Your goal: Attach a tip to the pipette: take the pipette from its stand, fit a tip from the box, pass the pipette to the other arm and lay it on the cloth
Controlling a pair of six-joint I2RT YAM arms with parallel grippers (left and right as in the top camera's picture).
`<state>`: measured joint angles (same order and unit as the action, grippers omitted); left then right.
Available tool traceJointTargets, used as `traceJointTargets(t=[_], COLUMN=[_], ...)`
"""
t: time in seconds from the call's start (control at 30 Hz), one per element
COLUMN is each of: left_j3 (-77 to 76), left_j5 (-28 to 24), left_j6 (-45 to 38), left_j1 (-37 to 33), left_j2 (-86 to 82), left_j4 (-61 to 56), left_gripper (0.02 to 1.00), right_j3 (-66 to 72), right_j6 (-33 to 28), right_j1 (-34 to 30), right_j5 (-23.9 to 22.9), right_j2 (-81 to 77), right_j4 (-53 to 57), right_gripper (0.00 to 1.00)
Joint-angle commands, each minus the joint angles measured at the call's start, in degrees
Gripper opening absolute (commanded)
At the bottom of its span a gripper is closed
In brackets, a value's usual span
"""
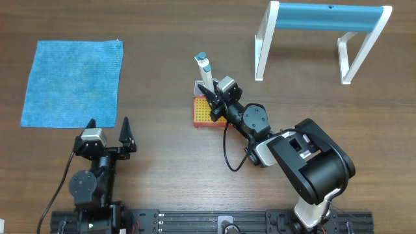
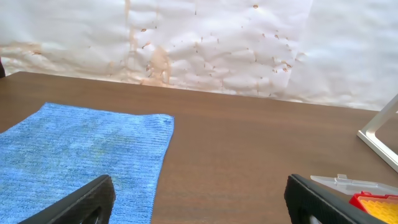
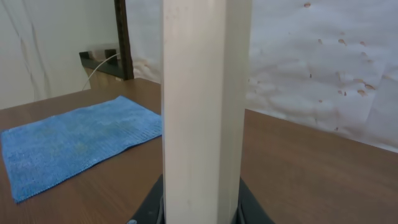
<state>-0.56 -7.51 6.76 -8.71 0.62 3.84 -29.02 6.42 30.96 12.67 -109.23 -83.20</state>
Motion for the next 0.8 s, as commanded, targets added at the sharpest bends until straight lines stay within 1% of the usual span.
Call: traceJointTargets(t=[0.03, 0.33, 0.43, 0.8], left_j3=[0.2, 0.2, 0.2, 0.2], left_j5=[0.5, 0.5, 0.5, 0.5], left_j6=[0.5, 0.5, 0.5, 0.5], left_j1=[-0.3, -0.3, -0.3, -0.3], left_j2=[-0.4, -0.4, -0.4, -0.4], left_j4=[0.2, 0.2, 0.2, 0.2], left_gripper=[0.882, 0.884, 0.882, 0.882], right_j3=[-1.0, -1.1, -1.1, -1.1], right_j6=[0.4, 0.3, -2.3, -2.4], right_j1=[0.2, 0.1, 0.0, -0.8], right_j5=[1.8, 1.7, 0.9, 0.5], right_j2=[-1.4, -1.4, -1.1, -0.2], right_j4=[-0.6, -0.7, -0.7, -0.7], right_gripper=[0.080, 0.080, 0.080, 0.080])
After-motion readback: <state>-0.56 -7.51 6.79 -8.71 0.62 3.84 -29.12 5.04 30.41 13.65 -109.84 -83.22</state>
